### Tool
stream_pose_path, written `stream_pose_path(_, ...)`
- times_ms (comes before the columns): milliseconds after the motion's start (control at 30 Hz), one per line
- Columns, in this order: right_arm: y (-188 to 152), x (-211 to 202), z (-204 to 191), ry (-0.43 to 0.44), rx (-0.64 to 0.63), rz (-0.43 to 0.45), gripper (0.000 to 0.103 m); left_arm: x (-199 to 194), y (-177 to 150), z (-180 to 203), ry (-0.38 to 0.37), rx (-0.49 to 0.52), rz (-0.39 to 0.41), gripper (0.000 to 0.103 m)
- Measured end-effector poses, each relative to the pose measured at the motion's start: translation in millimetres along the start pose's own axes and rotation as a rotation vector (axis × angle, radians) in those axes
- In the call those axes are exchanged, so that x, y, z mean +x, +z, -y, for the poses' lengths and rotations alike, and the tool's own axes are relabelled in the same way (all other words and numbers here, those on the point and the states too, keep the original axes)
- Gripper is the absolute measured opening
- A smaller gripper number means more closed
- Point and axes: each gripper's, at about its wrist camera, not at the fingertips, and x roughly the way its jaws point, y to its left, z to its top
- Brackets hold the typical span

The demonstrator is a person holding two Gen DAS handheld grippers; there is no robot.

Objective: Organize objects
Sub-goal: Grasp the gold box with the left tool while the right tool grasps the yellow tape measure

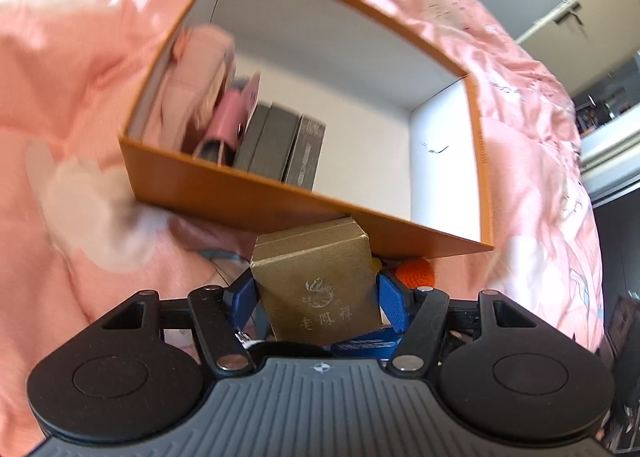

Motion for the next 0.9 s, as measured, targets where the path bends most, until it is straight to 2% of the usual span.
stream_pose_path(100, 4.6, 2.0, -4.3, 0.005, -0.008, -0.01, 0.038, -12.3, 3.4, 11.7, 0.013, 0.085, 0.034, 0.073)
stream_pose_path(267, 12.4, 9.2, -8.6, 0.019, -0.019, -0.04, 0.038, -54.2, 11.3, 16.1, 0.066, 0.21, 0.076, 0.072)
stream_pose_path(367, 18.2, 18.6, -6.8, 0.026, 0.002, -0.08, 0.038, -65.8, 12.8, 13.1, 0.151, 0.288, 0.048, 0.072)
stream_pose_path(433, 23.1, 27.6, -6.8, 0.025, 0.007, -0.108, 0.038, -53.7, 10.3, 7.5, 0.197, 0.32, 0.011, 0.072)
stream_pose_path(467, 25.5, 32.0, -6.9, 0.026, 0.01, -0.123, 0.039, -47.7, 9.2, 3.8, 0.209, 0.315, -0.01, 0.072)
stream_pose_path(567, 32.7, 46.2, -6.9, 0.016, 0.027, -0.168, 0.052, -23.4, 4.7, -8.0, 0.226, 0.288, -0.058, 0.072)
stream_pose_path(733, 37.4, 63.5, -8.6, 0.026, 0.042, -0.24, 0.053, 6.1, 0.1, -23.7, 0.23, 0.256, -0.09, 0.072)
stream_pose_path(900, 44.1, 76.9, -10.0, -0.011, 0.051, -0.328, 0.059, 8.8, -1.6, -30.2, 0.216, 0.245, -0.083, 0.072)
